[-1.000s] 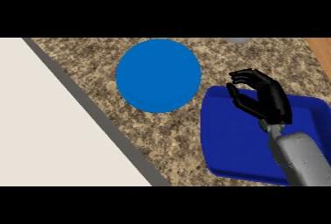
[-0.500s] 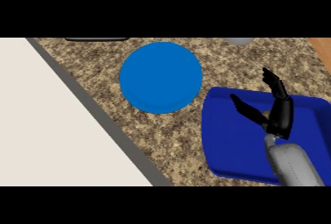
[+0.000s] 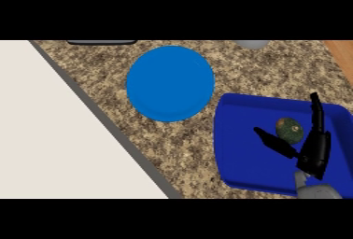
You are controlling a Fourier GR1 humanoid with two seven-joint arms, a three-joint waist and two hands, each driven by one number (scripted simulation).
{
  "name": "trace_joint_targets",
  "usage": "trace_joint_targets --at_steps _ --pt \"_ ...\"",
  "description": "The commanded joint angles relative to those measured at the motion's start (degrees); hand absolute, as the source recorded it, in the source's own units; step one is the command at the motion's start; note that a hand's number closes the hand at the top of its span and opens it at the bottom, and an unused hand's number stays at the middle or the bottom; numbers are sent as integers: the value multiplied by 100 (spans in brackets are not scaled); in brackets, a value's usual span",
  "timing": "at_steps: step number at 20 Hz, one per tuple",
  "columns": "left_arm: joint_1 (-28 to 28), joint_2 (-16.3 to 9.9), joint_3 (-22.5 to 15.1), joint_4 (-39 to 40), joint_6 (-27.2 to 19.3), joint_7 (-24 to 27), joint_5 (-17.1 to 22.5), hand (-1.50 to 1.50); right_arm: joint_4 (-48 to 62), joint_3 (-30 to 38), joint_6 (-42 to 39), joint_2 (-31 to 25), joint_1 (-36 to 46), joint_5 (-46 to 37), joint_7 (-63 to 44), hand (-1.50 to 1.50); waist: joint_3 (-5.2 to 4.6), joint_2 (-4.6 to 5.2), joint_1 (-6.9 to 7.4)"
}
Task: Pick the squash from the tray and place it in the plate
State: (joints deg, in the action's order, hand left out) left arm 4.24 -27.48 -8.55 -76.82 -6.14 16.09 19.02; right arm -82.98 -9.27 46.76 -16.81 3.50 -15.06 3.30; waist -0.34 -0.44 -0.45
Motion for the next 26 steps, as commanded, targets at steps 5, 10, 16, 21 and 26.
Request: trace_joint_targets --at_steps 5,10,16,21,26 --pt "-357 144 -174 -87 -236 -291 -222 0 -630 -438 -1124 -1136 -449 -1215 -2621 -150 3 29 -101" --pt "-322 231 -215 -76 -216 -236 -236 0 -1504 -606 -2226 -1609 -576 -1398 -4116 -150 14 22 -93" --pt "-735 80 5 197 -68 -468 -201 0 -2035 -731 -2960 -1514 -439 -1555 -5380 -150 27 36 -54" --pt "-655 305 -69 13 -166 -512 -319 0 -1821 -505 -3488 -1633 -284 -1524 -5596 -150 33 42 1" --pt "-567 486 -222 72 -197 -415 -554 0 -1007 -419 -3657 -1319 89 -1452 -5395 -150 36 51 41"
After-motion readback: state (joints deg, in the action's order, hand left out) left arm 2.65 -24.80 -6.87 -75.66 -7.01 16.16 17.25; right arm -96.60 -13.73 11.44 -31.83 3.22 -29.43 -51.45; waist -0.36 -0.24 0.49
